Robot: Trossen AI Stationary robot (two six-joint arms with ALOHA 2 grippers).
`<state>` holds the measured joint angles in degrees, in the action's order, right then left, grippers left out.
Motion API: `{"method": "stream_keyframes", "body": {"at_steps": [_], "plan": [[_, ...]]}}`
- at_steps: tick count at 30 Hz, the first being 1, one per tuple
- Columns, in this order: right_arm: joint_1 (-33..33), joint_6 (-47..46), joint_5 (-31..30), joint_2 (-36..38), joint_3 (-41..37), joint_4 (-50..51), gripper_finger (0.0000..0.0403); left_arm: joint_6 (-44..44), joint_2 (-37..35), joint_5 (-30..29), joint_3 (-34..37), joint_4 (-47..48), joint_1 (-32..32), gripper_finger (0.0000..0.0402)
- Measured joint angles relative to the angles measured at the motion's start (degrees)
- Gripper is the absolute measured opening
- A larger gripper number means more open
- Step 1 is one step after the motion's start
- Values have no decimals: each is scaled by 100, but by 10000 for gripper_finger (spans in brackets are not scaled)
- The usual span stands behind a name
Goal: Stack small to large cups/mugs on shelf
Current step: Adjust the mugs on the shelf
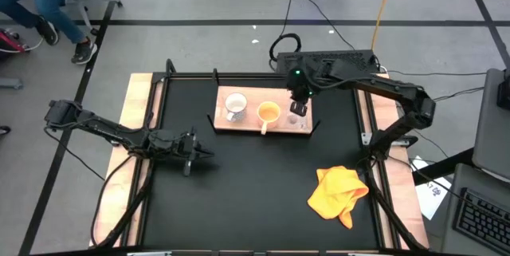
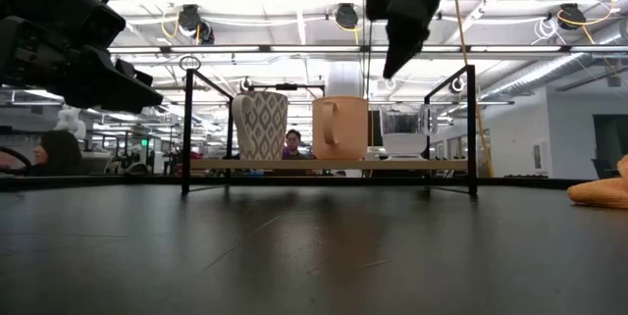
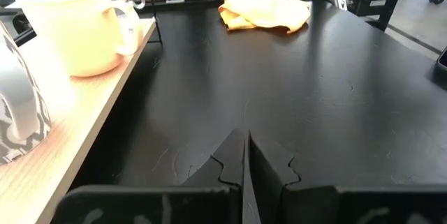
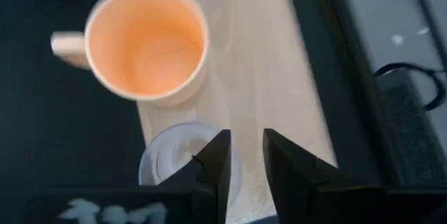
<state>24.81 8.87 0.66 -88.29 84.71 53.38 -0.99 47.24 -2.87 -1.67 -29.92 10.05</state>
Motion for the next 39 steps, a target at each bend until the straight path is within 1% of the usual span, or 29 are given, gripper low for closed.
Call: {"method": "stream_keyframes", "body": {"at_steps": [2, 4, 6, 10, 13, 16, 18, 20, 23, 30, 32, 35, 39], "plan": [[-39, -57, -94, 240, 0, -39, 61, -2, 0, -2, -1, -114, 0, 24], [-140, -40, -109, 518, 2, -93, 37, -40, 0, -5, -1, -270, 1, 23], [-290, -28, -154, 802, 0, -154, 11, -209, 0, -3, 0, -397, 14, 11], [-678, -163, -384, 1384, -75, -268, 4, -572, -8, -130, -2, -588, 92, 3], [-993, -370, -855, 1792, -200, -266, 2, -649, -13, -434, -2, -890, 198, 2], [-1274, -568, -1100, 2217, -421, -258, 1, -821, -92, -802, -2, -1057, 332, 2], [-1440, -726, -1167, 2516, -638, -264, 1, -966, -235, -983, -2, -1062, 423, 1], [-1591, -879, -1375, 2814, -908, -314, 1, -992, -440, -1122, -2, -1048, 522, 1], [-1791, -1135, -1567, 3270, -1365, -503, 0, -1059, -806, -1167, -2, -1010, 689, 1], [-2187, -1440, -1566, 4230, -2524, -1230, 0, -1100, -1667, -1481, -2, -429, 1084, 1], [-2248, -1527, -1569, 4470, -2823, -1471, 0, -1074, -1861, -1654, -2, -281, 1201, 0], [-2319, -1744, -1569, 4705, -3247, -1626, 0, -1054, -2071, -1881, -2, -67, 1371, 0], [-2434, -2023, -1569, 4752, -3731, -1852, 0, -1054, -2144, -2020, -2, 47, 1533, 0]]}}
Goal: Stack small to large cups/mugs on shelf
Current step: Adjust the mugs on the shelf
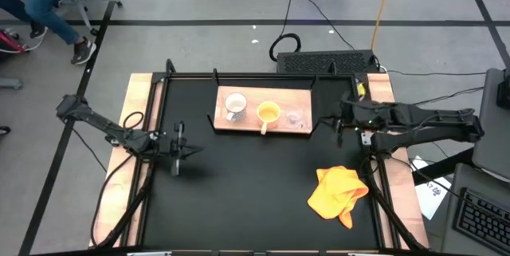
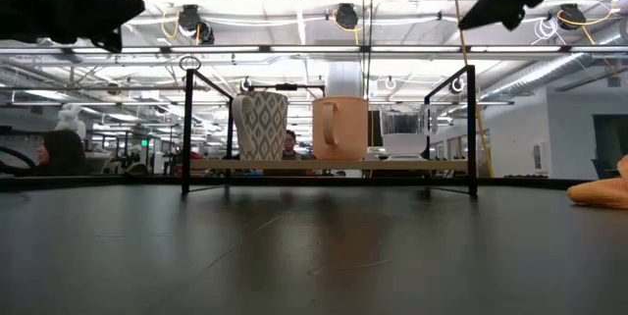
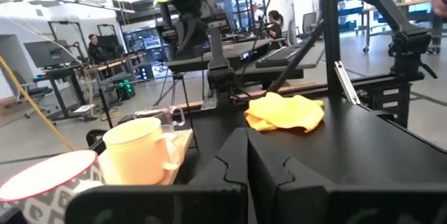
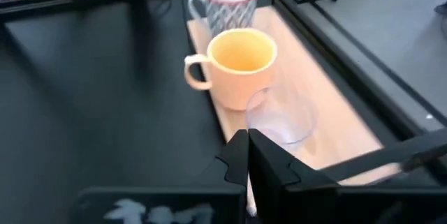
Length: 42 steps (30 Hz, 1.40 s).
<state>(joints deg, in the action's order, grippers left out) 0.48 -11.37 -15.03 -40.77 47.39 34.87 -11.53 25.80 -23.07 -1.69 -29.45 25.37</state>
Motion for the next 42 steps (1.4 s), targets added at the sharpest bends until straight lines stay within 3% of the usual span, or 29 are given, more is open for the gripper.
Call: {"method": "stream_keyframes", "body": {"at_steps": [7, 13, 23, 32, 34, 38, 42], "plan": [[-286, -65, -32, -405, -574, -930, 0, 112, 2, -8, 0, -7, 102, 0], [-596, 82, -768, -994, -649, -1495, 0, 273, 6, -8, 0, 114, 109, 0], [-733, 298, -903, -1575, -649, -2185, 0, 306, 6, -7, 0, 220, 109, 1], [-1203, 445, -935, -1637, -649, -2685, 0, 434, 6, -4, 0, 413, 109, 2], [-1414, 490, -1521, -1663, -649, -2940, 0, 458, 4, -4, 0, 414, 109, 5], [-1884, 249, -3530, -1866, -642, -3210, 0, 459, 4, -2, 0, 407, 109, 2], [-2228, 176, -4384, -2310, -642, -3638, 0, 459, 5, -2, 0, 402, 108, 7]]}}
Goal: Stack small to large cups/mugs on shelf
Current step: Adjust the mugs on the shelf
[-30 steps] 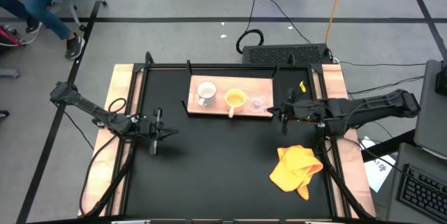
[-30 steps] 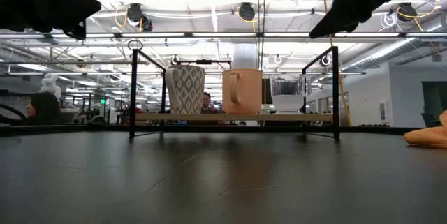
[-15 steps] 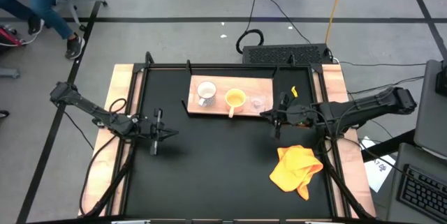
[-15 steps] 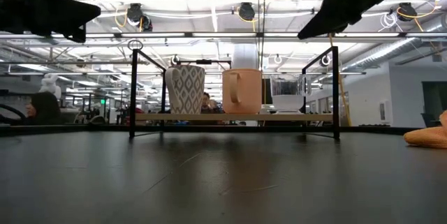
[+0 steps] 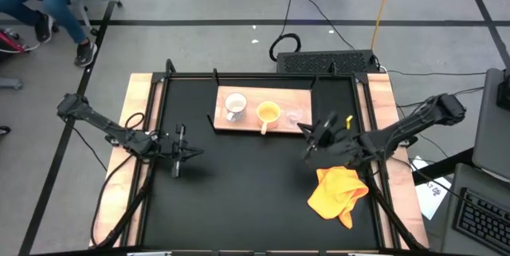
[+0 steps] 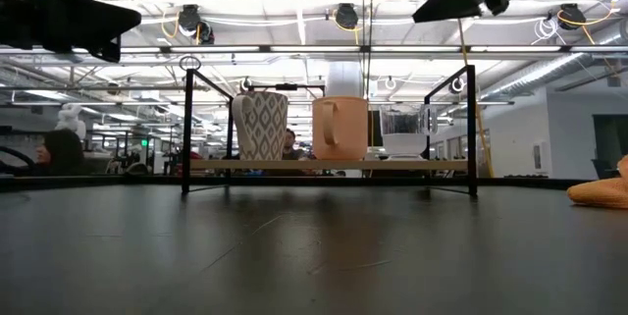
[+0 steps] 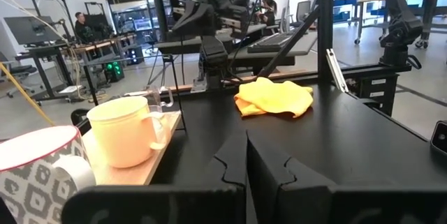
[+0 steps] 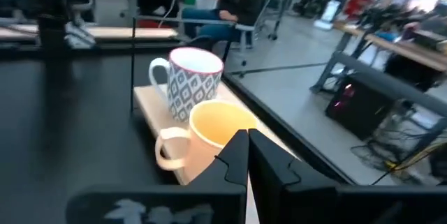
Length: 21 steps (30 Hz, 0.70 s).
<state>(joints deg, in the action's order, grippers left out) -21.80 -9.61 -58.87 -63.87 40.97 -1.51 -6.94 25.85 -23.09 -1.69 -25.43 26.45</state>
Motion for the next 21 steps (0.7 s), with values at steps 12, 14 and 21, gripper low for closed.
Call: {"method": "stream_keyframes", "body": {"at_steps": [12, 14, 21], "plan": [[-194, -29, -1517, -791, 0, -722, 0, 183, 1, 179, 0, -13, 0, 27], [-189, -183, -1515, -791, 0, -688, 0, 256, 0, 203, 0, -15, 0, 31], [-194, -923, -1395, -824, 2, 6, 0, 300, 1, 206, 0, -7, 0, 33]]}}
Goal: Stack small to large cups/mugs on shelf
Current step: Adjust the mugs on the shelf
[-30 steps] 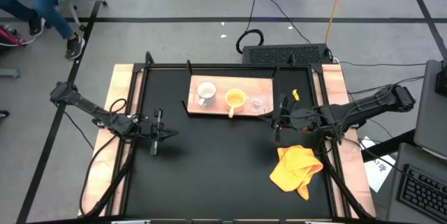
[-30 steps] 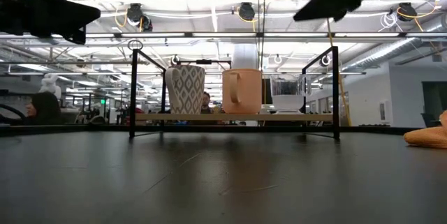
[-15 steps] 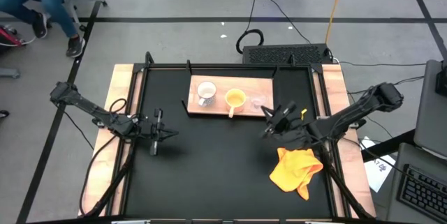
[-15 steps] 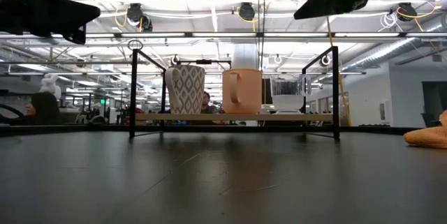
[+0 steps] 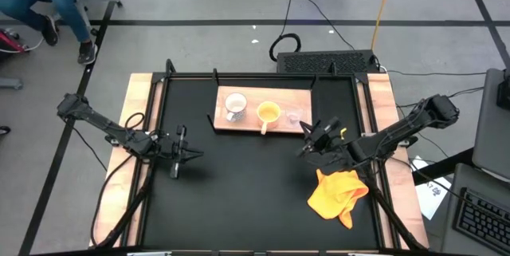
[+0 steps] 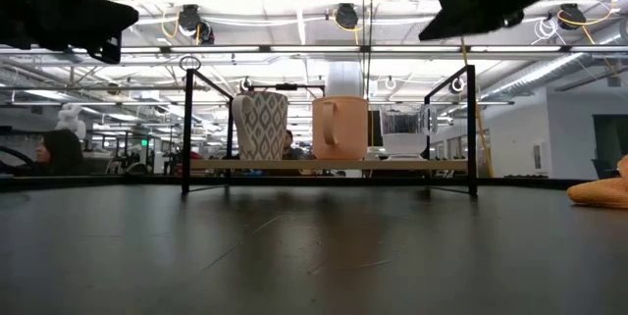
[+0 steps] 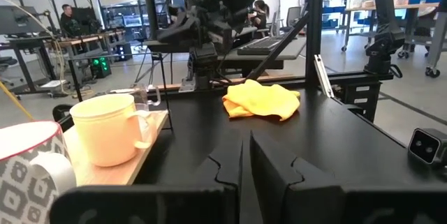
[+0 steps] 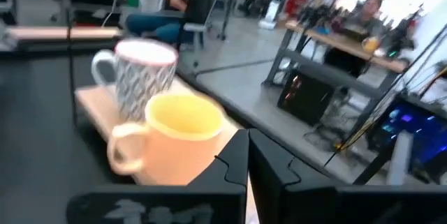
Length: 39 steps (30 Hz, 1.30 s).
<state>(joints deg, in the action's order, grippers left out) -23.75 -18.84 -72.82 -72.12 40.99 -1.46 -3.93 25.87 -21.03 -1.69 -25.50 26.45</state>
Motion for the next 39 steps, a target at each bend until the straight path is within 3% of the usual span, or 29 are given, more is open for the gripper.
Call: {"method": "stream_keyframes", "body": {"at_steps": [8, 19, 27, 39], "plan": [[0, -1206, 232, -4, 0, 1024, 0, 0, 0, 13, 0, 10, 1, 33], [46, -1392, 264, -4, -2, 1390, 0, 28, -2, 14, 0, 46, 1, 33], [35, -731, 1465, 26, -4, 1427, 0, 6, 0, 14, 0, 129, 1, 33], [93, -1388, 825, 48, -4, 1437, 0, 20, -2, 14, 0, 309, -1, 33]]}}
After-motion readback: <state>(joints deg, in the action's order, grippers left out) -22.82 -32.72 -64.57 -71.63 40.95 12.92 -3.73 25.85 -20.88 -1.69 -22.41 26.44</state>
